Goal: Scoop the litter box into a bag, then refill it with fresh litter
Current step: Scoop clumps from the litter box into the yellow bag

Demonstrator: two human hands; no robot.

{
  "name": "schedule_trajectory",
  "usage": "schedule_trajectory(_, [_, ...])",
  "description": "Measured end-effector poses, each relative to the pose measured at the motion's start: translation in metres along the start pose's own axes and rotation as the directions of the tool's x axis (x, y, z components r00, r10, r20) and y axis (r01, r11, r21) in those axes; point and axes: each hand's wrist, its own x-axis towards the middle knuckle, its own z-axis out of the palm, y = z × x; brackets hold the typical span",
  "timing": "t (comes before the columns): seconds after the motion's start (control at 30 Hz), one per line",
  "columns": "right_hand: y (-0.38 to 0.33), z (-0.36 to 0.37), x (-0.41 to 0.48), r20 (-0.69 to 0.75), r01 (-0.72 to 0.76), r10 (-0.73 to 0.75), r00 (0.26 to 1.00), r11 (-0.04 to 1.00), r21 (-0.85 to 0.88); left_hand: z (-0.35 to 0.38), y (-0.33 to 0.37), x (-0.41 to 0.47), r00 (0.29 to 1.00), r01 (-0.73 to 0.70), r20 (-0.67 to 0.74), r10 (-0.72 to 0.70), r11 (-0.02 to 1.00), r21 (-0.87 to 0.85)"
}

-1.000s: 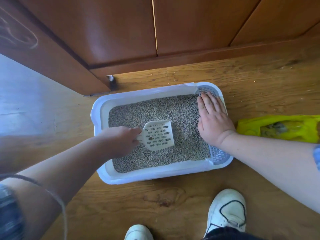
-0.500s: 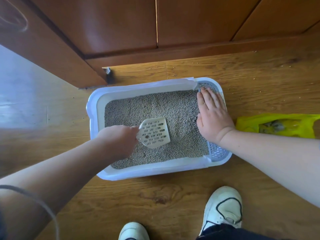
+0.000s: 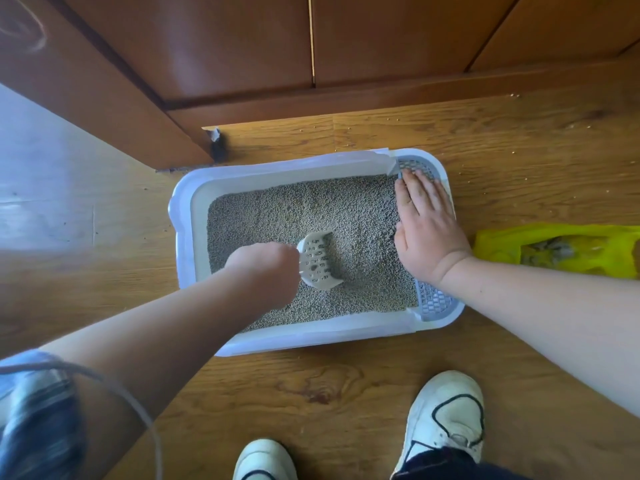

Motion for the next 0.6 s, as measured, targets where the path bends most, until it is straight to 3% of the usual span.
schedule_trajectory(0.13, [0.006,0.000,0.000,-0.034,0.015,-0.011,0.999,0.992,0.125,0.005,0.012,0.010,0.999,-0.050,0.002,0.051,0.994,-0.102])
schedule_trajectory(0.3, [0.012,0.001,-0.001,-0.098,0.031,0.000,0.995,0.947,0.319,0.008,0.022,0.015,0.998,-0.060,0.002,0.065,0.937,-0.345])
schedule_trajectory(0.6, [0.013,0.000,-0.001,-0.076,0.015,0.010,0.997,0.946,0.323,-0.001,0.048,0.021,0.992,-0.124,-0.034,0.122,0.883,-0.453])
